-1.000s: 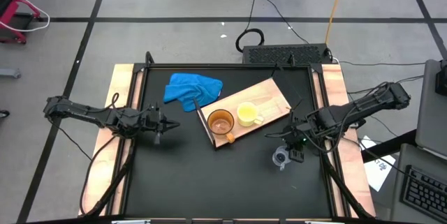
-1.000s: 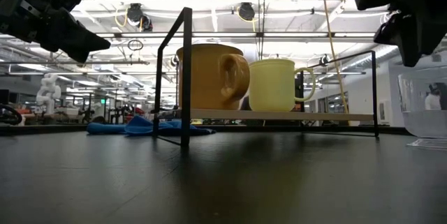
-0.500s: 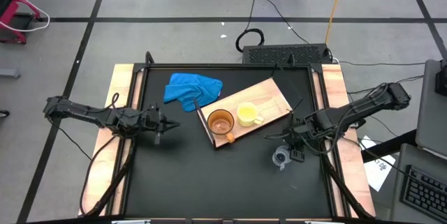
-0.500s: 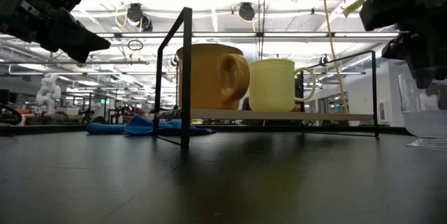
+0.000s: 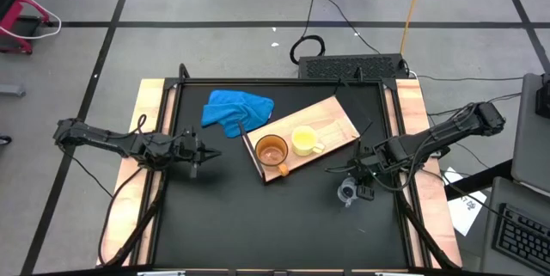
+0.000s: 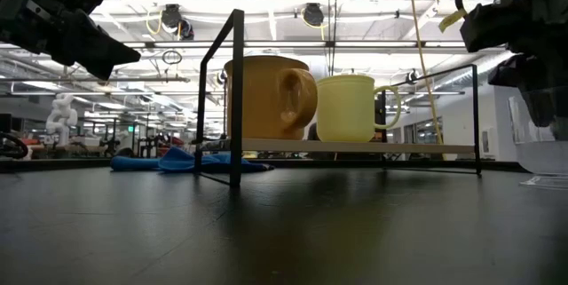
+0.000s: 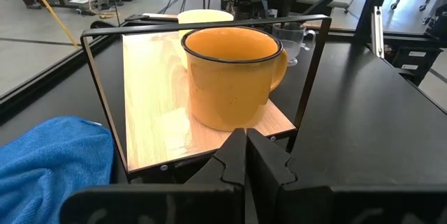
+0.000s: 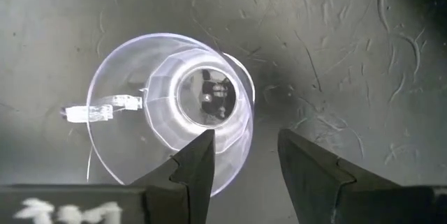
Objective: Stack small to large cups/mugs on shelf
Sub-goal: Put the transparent mug on the shelf
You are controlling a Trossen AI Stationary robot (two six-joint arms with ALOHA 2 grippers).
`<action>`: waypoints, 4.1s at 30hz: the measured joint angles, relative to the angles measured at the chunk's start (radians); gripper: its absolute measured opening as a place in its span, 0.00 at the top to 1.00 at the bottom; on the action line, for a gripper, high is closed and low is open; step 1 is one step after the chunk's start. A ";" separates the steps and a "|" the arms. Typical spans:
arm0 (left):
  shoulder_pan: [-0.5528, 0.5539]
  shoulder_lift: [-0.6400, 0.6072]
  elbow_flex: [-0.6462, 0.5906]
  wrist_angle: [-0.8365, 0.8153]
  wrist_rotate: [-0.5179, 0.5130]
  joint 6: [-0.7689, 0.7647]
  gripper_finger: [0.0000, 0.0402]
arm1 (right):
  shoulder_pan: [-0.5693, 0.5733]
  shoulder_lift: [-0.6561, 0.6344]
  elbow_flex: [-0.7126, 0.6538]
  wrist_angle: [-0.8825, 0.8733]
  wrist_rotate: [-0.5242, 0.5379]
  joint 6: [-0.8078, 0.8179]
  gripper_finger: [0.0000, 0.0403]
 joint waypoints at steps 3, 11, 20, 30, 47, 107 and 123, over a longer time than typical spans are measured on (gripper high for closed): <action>0.000 0.000 0.000 0.000 0.000 0.000 0.96 | 0.000 0.000 0.000 0.017 0.000 -0.012 0.66; 0.000 0.000 0.000 -0.001 0.000 0.000 0.96 | -0.023 0.000 0.000 0.024 0.000 -0.024 0.91; 0.000 0.000 0.000 -0.002 0.000 0.000 0.96 | -0.059 0.000 0.000 0.019 0.000 -0.064 0.99; 0.000 0.000 0.000 -0.002 0.000 0.006 0.96 | -0.066 0.000 0.074 -0.031 0.000 -0.128 1.00; 0.000 0.000 0.000 -0.002 0.000 -0.002 0.96 | -0.058 -0.195 0.075 0.030 0.107 -0.186 1.00; 0.000 0.000 0.000 -0.010 0.000 -0.001 0.96 | -0.058 -0.487 -0.347 0.430 0.101 -0.181 1.00; 0.000 0.000 0.000 -0.010 0.000 -0.008 0.96 | -0.208 -0.491 -0.173 0.193 0.105 -0.239 1.00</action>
